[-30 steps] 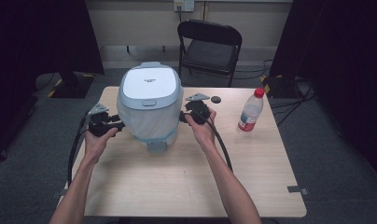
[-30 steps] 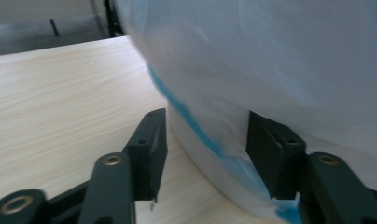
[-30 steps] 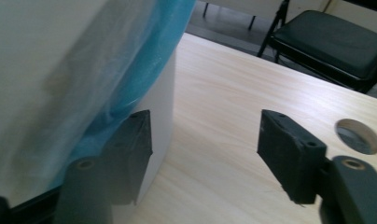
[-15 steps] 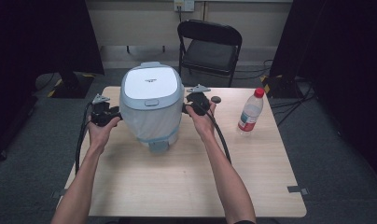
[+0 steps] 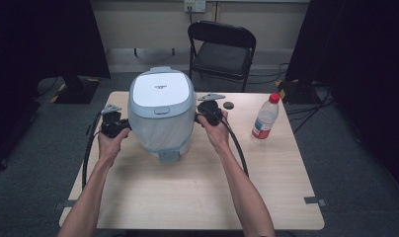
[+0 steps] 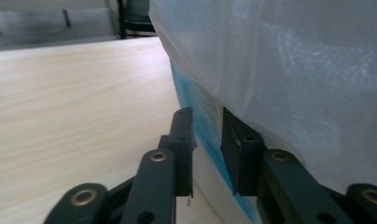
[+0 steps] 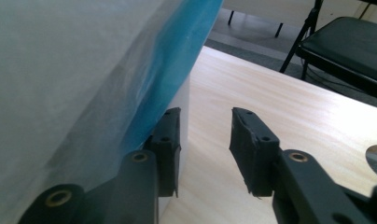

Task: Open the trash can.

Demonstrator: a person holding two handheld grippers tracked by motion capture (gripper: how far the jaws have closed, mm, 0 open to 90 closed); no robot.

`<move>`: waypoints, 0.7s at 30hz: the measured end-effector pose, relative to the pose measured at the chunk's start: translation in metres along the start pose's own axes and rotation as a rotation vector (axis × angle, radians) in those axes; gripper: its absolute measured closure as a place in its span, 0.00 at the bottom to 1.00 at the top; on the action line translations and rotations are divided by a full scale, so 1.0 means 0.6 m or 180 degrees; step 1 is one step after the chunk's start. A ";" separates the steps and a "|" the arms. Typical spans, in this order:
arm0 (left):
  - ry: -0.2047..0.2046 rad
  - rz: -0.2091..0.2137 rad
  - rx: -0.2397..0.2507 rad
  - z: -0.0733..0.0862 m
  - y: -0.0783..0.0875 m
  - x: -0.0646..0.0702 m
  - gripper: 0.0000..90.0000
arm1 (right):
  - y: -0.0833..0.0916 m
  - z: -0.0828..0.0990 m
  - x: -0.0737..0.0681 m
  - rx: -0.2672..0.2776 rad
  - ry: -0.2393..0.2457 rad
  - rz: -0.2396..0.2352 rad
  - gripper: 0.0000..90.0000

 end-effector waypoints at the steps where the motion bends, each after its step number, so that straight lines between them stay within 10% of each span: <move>1: -0.0031 0.0041 -0.0042 0.005 0.005 0.005 0.83 | 0.003 0.002 -0.001 0.0014 -0.0014 -0.0005 0.72; 21: -0.0308 0.0246 -0.0236 0.044 0.043 0.061 0.86 | 0.092 0.061 -0.027 0.0148 -0.0224 -0.0191 0.73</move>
Point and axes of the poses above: each handheld gripper's, and its own axes: y roughly backward along the jaws, z roughly out of its underside, x roughly to its right, the point moved 2 cm from there along -y, roughly forward along the jaws, and after that the axes turned 12 degrees about y, right-handed, at the moved point
